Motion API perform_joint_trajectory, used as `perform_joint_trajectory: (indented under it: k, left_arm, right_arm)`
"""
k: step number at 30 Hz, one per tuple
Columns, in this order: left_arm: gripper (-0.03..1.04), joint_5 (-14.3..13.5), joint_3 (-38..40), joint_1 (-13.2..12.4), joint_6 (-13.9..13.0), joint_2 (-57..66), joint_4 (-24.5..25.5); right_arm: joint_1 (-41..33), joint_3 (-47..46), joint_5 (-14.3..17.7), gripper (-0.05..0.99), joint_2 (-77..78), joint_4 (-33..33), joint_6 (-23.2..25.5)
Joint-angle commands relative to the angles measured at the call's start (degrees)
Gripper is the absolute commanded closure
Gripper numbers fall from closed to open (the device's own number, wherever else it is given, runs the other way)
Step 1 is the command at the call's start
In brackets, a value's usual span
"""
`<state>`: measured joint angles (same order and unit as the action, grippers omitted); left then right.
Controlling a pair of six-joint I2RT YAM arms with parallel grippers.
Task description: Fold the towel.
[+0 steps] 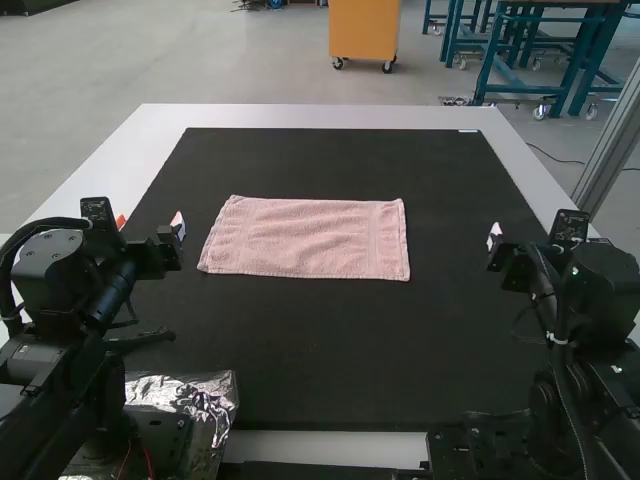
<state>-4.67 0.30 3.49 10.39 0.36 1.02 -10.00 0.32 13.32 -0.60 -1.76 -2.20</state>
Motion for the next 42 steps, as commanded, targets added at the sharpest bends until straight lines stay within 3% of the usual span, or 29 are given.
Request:
perform_joint_trajectory:
  k: [1, 6, 7, 8, 10, 12, 15, 18, 20, 24, 30, 33, 36, 42]
  left_arm:
    - [0.04, 0.18, -0.30, 0.12, 0.51, -0.36, -0.58]
    - [0.04, 0.18, -0.30, -0.23, 0.77, -0.36, -4.09]
    - [0.04, 0.18, -0.38, -0.23, -0.02, -0.36, -5.67]
    - [0.04, 0.18, -0.30, -0.23, -3.01, -0.36, -7.96]
    - [0.04, 0.18, -0.38, -0.23, -13.12, -0.36, -12.79]
    - [0.05, 0.18, -0.38, -0.06, -20.32, -0.36, -15.17]
    - [0.07, 0.10, -0.38, -0.15, -22.52, -0.36, -16.22]
    - [0.07, 0.10, -0.47, -0.32, -25.33, -0.27, -16.57]
    - [0.06, 0.10, -0.38, -0.41, -26.39, -0.27, -17.19]
    - [0.04, -2.10, 0.76, -0.50, -29.73, -0.18, -24.48]
    - [0.05, -3.86, 12.62, -0.23, -29.20, 9.04, -23.78]
    - [0.05, -5.35, 19.57, -0.15, -25.16, 17.74, -23.43]
    - [0.05, -5.88, 26.07, -0.15, -20.15, 26.62, -19.82]
    - [0.05, -7.73, 33.02, -0.94, -16.46, 43.06, -11.30]
  right_arm:
    - [0.33, -0.40, -2.07, 0.02, 0.43, 0.00, -0.44]
    - [0.42, -0.49, -1.98, 0.02, 0.43, -6.68, -0.62]
    - [0.60, -0.40, -1.98, 0.02, 0.43, -8.08, -2.99]
    - [0.60, -0.49, -1.98, 0.02, 0.51, -10.55, -7.30]
    - [0.42, -0.40, -2.07, 0.02, 0.51, -12.39, -14.50]
    - [0.24, -0.40, -2.16, 0.02, 0.51, -12.83, -18.02]
    - [0.16, -0.40, -2.69, 0.02, 0.51, -15.12, -21.36]
    - [0.07, -0.49, -6.82, 0.02, 0.51, -14.94, -34.72]
    - [0.42, -0.49, -6.82, 0.02, 0.51, -17.14, -33.75]
    - [1.12, 2.41, -6.29, 0.02, -0.01, -20.65, -33.05]
    - [1.47, 16.47, -3.57, 0.02, -13.99, -20.48, -25.05]
    - [1.56, 24.64, -2.51, 0.02, -25.15, -20.48, -19.51]
    - [1.47, 30.97, -2.07, 0.02, -33.85, -20.39, -15.29]
    - [1.39, 35.54, -3.74, 0.02, -46.24, -18.19, -8.79]
